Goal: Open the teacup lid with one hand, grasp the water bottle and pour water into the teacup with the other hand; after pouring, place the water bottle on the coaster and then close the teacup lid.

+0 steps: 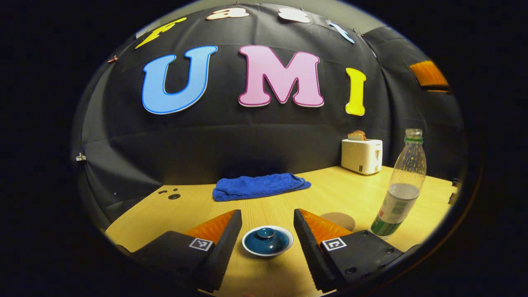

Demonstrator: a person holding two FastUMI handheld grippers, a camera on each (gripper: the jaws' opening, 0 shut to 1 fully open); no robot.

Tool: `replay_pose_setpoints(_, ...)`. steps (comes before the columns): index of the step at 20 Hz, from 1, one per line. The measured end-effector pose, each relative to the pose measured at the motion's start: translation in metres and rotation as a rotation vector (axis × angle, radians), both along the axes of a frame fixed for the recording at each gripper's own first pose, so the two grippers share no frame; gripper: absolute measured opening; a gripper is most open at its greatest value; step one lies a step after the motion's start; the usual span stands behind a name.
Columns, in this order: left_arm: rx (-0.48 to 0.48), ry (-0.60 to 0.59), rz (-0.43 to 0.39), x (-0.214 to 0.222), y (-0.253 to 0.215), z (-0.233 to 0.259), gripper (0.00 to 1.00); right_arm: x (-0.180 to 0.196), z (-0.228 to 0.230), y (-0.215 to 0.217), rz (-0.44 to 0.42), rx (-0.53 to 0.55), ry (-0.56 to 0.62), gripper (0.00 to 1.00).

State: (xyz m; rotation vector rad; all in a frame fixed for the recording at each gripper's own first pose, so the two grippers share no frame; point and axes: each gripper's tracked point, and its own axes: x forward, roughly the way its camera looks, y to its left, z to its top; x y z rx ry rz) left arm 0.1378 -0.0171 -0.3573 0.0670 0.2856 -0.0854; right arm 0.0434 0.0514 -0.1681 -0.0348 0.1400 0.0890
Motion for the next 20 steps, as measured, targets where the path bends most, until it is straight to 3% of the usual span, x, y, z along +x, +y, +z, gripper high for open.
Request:
replay_pose_setpoints(4,-0.010,0.036,-0.007,0.009,-0.001,-0.021,0.71,-0.001,-0.012,-0.002,-0.007,-0.004,0.023,0.97)
replay_pose_setpoints(9,0.009,0.054,0.010,0.014,0.001,-0.033,0.70,-0.005,-0.035,-0.005,-0.012,0.002,0.064,0.97)
replay_pose_setpoints(10,0.014,0.062,0.013,0.015,0.003,-0.036,0.61,-0.005,-0.039,-0.005,-0.014,0.004,0.071,0.97)
replay_pose_setpoints(11,0.012,0.071,0.016,0.014,0.003,-0.039,0.63,-0.005,-0.043,-0.006,-0.016,0.008,0.077,0.96)
replay_pose_setpoints(12,0.014,0.077,0.024,0.014,0.004,-0.040,0.45,-0.004,-0.045,-0.006,-0.017,0.013,0.079,0.99)
replay_pose_setpoints(15,0.022,0.074,0.020,0.016,0.003,-0.041,0.38,-0.003,-0.052,-0.008,-0.018,0.017,0.086,0.98)
replay_pose_setpoints(16,0.028,0.075,0.023,0.016,0.003,-0.041,0.31,-0.003,-0.055,-0.008,-0.017,0.018,0.088,0.98)
replay_pose_setpoints(17,0.030,0.075,0.022,0.016,0.002,-0.041,0.37,-0.002,-0.059,-0.008,-0.016,0.021,0.093,0.99)
replay_pose_setpoints(20,0.023,0.066,0.021,0.016,0.002,-0.038,0.33,-0.004,-0.071,-0.008,-0.019,0.031,0.098,0.96)
